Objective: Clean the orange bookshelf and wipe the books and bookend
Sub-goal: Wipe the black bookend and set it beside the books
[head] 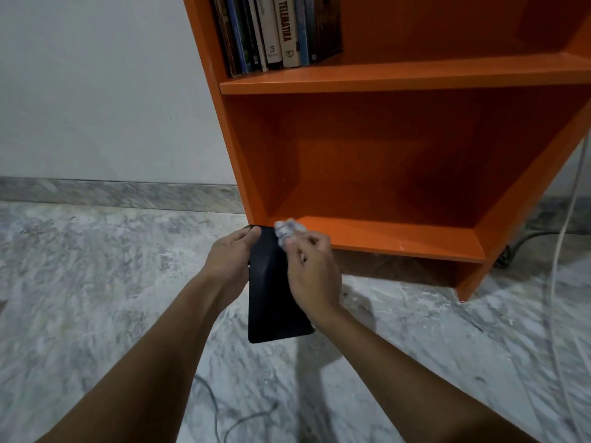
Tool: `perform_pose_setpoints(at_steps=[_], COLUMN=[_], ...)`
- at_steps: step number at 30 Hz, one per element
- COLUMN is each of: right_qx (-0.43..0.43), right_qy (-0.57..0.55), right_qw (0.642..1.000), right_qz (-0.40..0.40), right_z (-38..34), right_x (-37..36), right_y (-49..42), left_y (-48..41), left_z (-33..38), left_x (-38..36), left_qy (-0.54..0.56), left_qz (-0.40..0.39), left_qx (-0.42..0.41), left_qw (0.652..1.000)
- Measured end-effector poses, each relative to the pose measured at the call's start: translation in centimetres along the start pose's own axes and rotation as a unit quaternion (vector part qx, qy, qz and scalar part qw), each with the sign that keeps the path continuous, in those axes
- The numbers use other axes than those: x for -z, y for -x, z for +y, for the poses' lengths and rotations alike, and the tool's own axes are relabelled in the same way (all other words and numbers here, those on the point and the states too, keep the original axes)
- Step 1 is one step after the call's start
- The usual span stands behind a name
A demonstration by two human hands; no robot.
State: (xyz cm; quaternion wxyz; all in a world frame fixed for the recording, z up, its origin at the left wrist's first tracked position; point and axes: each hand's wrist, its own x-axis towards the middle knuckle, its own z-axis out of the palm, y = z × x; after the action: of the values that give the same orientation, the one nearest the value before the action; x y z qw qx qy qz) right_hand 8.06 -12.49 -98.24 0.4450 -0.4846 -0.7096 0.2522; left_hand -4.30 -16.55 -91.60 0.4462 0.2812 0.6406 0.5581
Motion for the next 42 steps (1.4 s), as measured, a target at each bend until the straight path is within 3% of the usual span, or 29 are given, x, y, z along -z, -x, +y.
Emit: perform_pose_setpoints(at_steps=[2, 4, 6, 9, 11, 12, 14, 16, 18, 21, 23, 25, 29, 31, 33, 36, 38, 42], right_qx=[0.149, 0.176, 0.085, -0.111, -0.186, -0.185, -0.093, 0.062, 0.141, 0.047, -0.058, -0.098, 0.102, 0.117, 0.005, -0.172, -0.157, -0.002], right_qy=[0.056, 0.084, 0.082, 0.074, 0.014, -0.009, -0.015, 0.012, 0.048, 0.049, 0.061, 0.056, -0.028, -0.015, 0.035, 0.048, -0.003, -0.026], right_qw=[0.987, 0.981, 0.992, 0.99, 0.981, 0.982, 0.994, 0.996, 0.988, 0.996, 0.996, 0.994, 0.993, 0.991, 0.999, 0.974, 0.98, 1.0], right_qz=[-0.007, 0.013, 0.044, -0.036, -0.05, -0.023, 0.048, 0.056, 0.048, 0.056, 0.011, -0.015, 0.048, 0.056, 0.012, -0.141, -0.121, 0.015], right_z=[-0.1, 0.4, 0.8, 2.8, 3.5, 3.4, 2.1, 0.1, -1.0, -0.4, 0.4, 0.7, -0.7, -0.2, 1.8, 5.4, 5.6, 2.6], right_x=[0.2, 0.4, 0.7, 1.0, 1.8, 2.2, 2.4, 2.0, 1.4, 1.3, 1.5, 1.6, 1.4, 1.2, 1.9, 3.4, 3.9, 4.4], right_y=[0.2, -0.8, -1.9, -3.9, -4.4, -4.5, -3.8, -2.9, -2.2, -2.1, -2.3, -2.3, -0.8, -1.1, -2.1, -2.9, -3.0, -4.2], left_y=[0.1, 0.3, 0.6, 1.1, 1.4, 1.4, 1.3, 1.4, 1.7, 1.9, 1.9, 1.8, 1.9, 2.1, 2.2, 2.2, 2.1, 1.6], left_z=[0.3, 0.6, 0.8, 1.0, 1.2, 1.2, 1.3, 1.4, 1.4, 1.4, 1.3, 1.2, 1.5, 1.6, 1.6, 2.2, 2.8, 2.8], left_x=[0.0, 0.0, -0.1, 0.0, 0.2, 0.2, 0.1, -0.4, -1.0, -1.3, -0.9, -0.5, -0.7, -0.8, -0.5, 0.3, 0.5, 0.4], left_qy=[-0.021, -0.059, -0.096, -0.148, -0.158, -0.157, -0.173, -0.192, -0.184, -0.193, -0.214, -0.226, -0.198, -0.202, -0.232, -0.218, -0.214, -0.259], left_qz=[-0.022, -0.046, -0.057, -0.042, -0.038, -0.034, -0.028, -0.032, -0.039, -0.029, -0.017, -0.008, -0.035, -0.045, -0.045, -0.045, -0.062, -0.076], left_qx=[-0.015, -0.039, -0.071, -0.11, -0.125, -0.129, -0.146, -0.166, -0.179, -0.194, -0.199, -0.201, -0.193, -0.191, -0.195, -0.188, -0.184, -0.19], left_qw=[0.999, 0.996, 0.991, 0.982, 0.979, 0.978, 0.974, 0.967, 0.966, 0.961, 0.956, 0.953, 0.96, 0.96, 0.952, 0.957, 0.957, 0.944])
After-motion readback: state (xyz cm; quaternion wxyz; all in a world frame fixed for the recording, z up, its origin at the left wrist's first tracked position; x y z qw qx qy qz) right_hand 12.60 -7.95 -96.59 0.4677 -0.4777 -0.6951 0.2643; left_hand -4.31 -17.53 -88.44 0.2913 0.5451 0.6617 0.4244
